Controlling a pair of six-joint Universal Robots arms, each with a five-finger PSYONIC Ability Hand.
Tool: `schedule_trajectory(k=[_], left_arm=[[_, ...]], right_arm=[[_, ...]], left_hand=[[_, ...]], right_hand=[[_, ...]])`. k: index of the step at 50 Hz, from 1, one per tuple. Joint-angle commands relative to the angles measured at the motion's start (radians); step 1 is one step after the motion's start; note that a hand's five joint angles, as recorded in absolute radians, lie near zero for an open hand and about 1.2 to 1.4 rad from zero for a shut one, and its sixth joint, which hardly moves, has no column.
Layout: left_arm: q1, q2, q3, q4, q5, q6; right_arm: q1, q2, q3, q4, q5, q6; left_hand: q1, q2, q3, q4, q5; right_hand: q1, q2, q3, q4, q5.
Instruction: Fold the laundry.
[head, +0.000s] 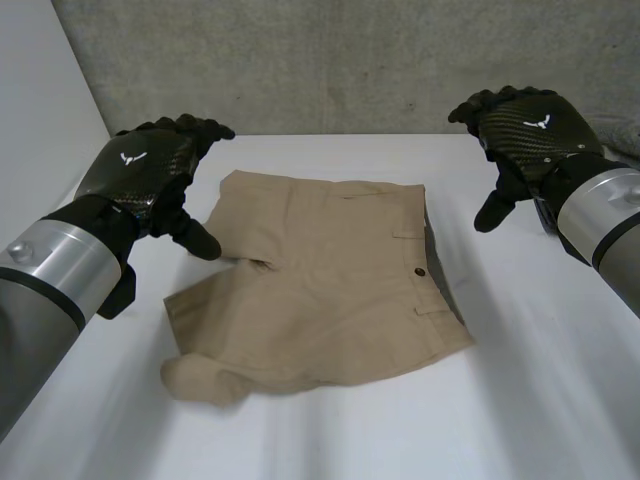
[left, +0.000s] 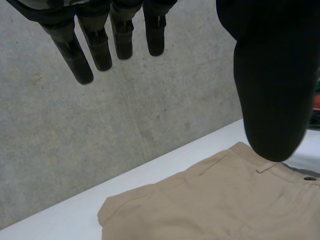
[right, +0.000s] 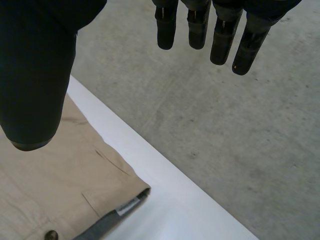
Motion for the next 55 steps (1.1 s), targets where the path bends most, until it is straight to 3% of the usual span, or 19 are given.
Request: schedule_trajectory(k=[1, 10, 14, 22, 28, 32, 43, 50, 55], left_arm=[[-0.007, 0.046, -0.070, -0.047, 0.001, 0.071], [-0.012, 0.045, -0.259, -0.178, 0.001, 0.286], [-0.015, 0.017, -0.334, -0.179, 0.003, 0.297], [0.031, -0.084, -0.383, -0.038, -0.045, 0.303], [0.027, -0.152, -0.373, 0.022, -0.083, 0.304], [0.024, -0.216, -0.351, 0.063, -0.086, 0.304], [0.022, -0.310, -0.291, 0.109, -0.086, 0.304], [0.021, -0.308, -0.261, 0.109, -0.088, 0.303], [0.022, -0.311, -0.222, 0.102, -0.092, 0.303]], right_arm=[[0.000, 0.002, 0.009, 0.080, -0.141, -0.090], [-0.012, 0.056, 0.149, 0.262, -0.190, -0.390], [-0.012, 0.099, 0.230, 0.181, -0.190, -0.429], [-0.014, 0.180, 0.338, -0.091, -0.192, -0.424], [-0.013, 0.274, 0.319, -0.119, -0.189, -0.426], [-0.013, 0.306, 0.307, -0.132, -0.189, -0.426], [-0.012, 0.324, 0.285, -0.174, -0.187, -0.424], [-0.012, 0.360, 0.255, -0.174, -0.183, -0.424], [-0.013, 0.374, 0.235, -0.160, -0.177, -0.424]], left_hand=[[0.274, 0.276, 0.279, 0.284, 0.278], [0.462, 0.464, 0.467, 0.472, 0.467], [0.442, 0.443, 0.446, 0.452, 0.446], [0.151, 0.153, 0.156, 0.161, 0.156], [0.172, 0.173, 0.176, 0.181, 0.176], [0.339, 0.340, 0.343, 0.348, 0.343], [1.105, 1.106, 1.109, 1.114, 1.109], [1.140, 1.142, 1.145, 1.150, 1.144], [1.140, 1.142, 1.145, 1.150, 1.144]], right_hand=[[0.038, 0.019, 0.026, 0.006, -0.003], [0.156, 0.137, 0.144, 0.123, 0.114], [0.215, 0.195, 0.203, 0.182, 0.173], [0.341, 0.322, 0.329, 0.308, 0.299], [0.347, 0.328, 0.335, 0.315, 0.305], [0.376, 0.357, 0.364, 0.344, 0.334], [0.626, 0.606, 0.614, 0.593, 0.584], [0.661, 0.642, 0.649, 0.629, 0.619], [0.559, 0.539, 0.547, 0.526, 0.517]])
